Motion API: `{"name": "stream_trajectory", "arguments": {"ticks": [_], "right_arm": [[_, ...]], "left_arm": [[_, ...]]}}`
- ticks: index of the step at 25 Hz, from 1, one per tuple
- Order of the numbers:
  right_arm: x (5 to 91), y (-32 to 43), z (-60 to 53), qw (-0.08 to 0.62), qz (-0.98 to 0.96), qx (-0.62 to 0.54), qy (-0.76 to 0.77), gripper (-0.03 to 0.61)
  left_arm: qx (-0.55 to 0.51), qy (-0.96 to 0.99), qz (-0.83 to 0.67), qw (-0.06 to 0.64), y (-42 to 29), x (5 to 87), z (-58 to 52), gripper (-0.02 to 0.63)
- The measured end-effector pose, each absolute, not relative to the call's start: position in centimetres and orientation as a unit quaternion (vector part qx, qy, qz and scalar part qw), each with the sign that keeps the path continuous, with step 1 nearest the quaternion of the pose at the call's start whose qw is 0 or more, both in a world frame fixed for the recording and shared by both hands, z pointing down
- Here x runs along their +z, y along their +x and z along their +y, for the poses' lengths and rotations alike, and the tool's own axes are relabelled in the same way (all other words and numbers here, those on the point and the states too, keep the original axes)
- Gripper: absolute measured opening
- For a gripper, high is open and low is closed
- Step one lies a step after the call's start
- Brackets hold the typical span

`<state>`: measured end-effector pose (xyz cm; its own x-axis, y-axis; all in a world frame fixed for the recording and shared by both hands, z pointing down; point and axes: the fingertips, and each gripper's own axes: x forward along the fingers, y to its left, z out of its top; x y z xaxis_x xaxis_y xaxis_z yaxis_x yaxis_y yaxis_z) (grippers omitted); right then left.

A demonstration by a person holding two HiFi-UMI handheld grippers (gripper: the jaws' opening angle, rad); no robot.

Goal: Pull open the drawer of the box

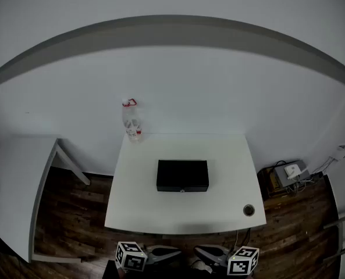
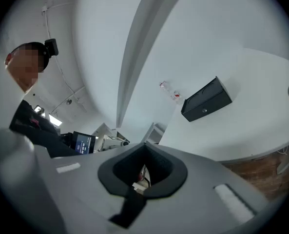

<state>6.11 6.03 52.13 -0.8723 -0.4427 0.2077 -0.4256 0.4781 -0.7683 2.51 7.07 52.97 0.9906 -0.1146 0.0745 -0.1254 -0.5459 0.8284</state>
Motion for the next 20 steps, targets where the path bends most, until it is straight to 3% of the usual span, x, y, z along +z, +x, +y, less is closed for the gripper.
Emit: {"name": "stream_trajectory", "arguments": {"ticks": [20], "right_arm": [[52.31,5.48,6.55,0.004,0.859,-0.444,-0.254,0.005]], "left_arm": [[-0.004,0.874,-0.071,0.481,1.79,53.13,7.41,0.002]]}}
